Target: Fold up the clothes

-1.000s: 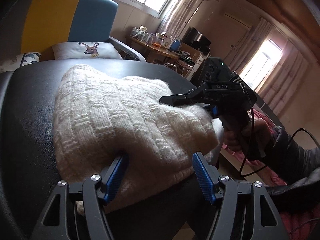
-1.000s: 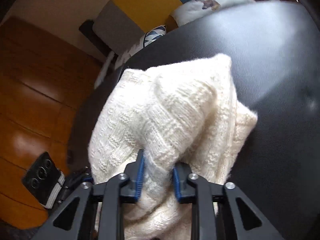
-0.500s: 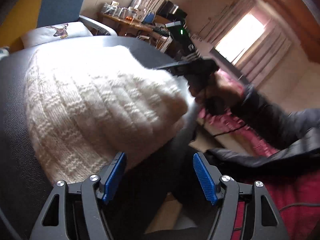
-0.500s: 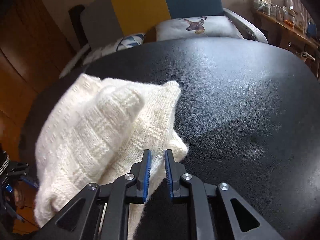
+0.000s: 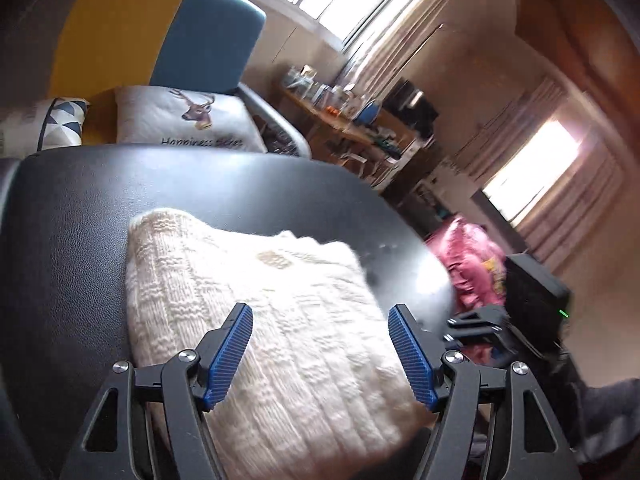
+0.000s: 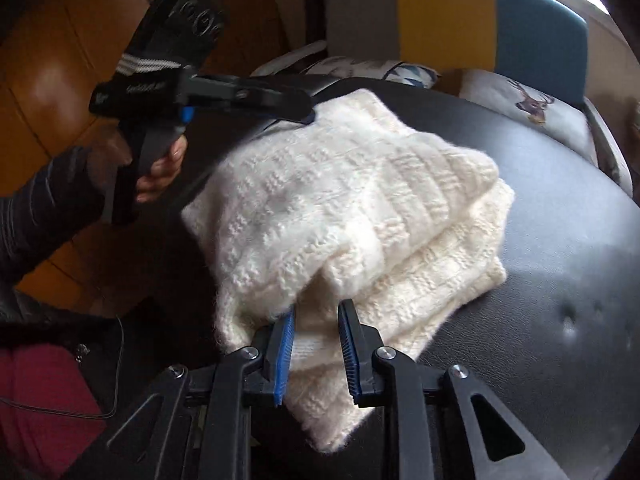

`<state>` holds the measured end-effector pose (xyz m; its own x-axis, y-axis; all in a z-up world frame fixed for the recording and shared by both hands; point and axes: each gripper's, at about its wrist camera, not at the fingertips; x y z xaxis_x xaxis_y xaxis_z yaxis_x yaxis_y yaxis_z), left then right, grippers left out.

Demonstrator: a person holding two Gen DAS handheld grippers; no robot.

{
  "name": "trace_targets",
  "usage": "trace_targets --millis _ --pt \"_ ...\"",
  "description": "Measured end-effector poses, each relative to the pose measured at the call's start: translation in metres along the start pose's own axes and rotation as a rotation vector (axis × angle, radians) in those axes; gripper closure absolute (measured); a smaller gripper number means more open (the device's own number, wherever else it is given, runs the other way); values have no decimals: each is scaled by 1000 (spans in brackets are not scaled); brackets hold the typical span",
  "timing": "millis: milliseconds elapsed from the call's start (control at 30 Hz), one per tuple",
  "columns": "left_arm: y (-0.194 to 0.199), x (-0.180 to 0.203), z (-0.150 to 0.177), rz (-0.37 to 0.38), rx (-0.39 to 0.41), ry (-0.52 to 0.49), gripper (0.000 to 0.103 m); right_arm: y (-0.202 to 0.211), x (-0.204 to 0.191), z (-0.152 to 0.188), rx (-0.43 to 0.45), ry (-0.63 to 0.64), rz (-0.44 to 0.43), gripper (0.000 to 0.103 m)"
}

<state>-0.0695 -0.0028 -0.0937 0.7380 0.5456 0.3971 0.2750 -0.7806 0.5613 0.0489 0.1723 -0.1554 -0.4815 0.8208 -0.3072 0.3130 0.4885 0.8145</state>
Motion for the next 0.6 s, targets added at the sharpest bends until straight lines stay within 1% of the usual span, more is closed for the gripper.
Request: trace_targets --millis 33,100,167,233,267,300,400,467,500,567,600 --pt "-9 1 0 -12 -18 -18 32 -1 -2 3 -1 1 -34 80" --pt "-28 6 -1 -31 -53 -56 32 2 8 1 56 -72 -162 80" --pt "-53 12 -6 -26 -92 -85 32 3 33 5 94 -216 -360 80" --pt "-74 20 -5 -15 -131 -98 32 -11 55 22 39 -295 -336 80" --pt "-82 24 -2 -16 -144 -108 32 -14 62 35 22 -309 -331 88" --pt "-89 29 0 -17 -156 -118 32 -18 69 48 7 -324 -326 93" --pt "-105 44 4 9 -179 -129 31 -5 79 69 65 -363 -347 94" --pt "-113 56 6 6 -175 -155 29 1 82 79 122 -383 -360 94" --pt "-113 58 5 4 -167 -154 28 4 83 82 130 -401 -365 94" --pt "-114 62 4 -1 -150 -151 28 14 88 85 141 -453 -371 91" --pt "-109 62 2 18 -128 -129 28 21 90 85 146 -485 -372 88"
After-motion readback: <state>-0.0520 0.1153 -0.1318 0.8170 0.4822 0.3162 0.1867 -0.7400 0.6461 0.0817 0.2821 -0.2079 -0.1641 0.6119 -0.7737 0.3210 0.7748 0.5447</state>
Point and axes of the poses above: each gripper's, at about its wrist camera, not at the fingertips, and y roughly against the way its jaws point, x to its right, z to its underside, and after that the axes turned 11 degrees about -y, right-handed
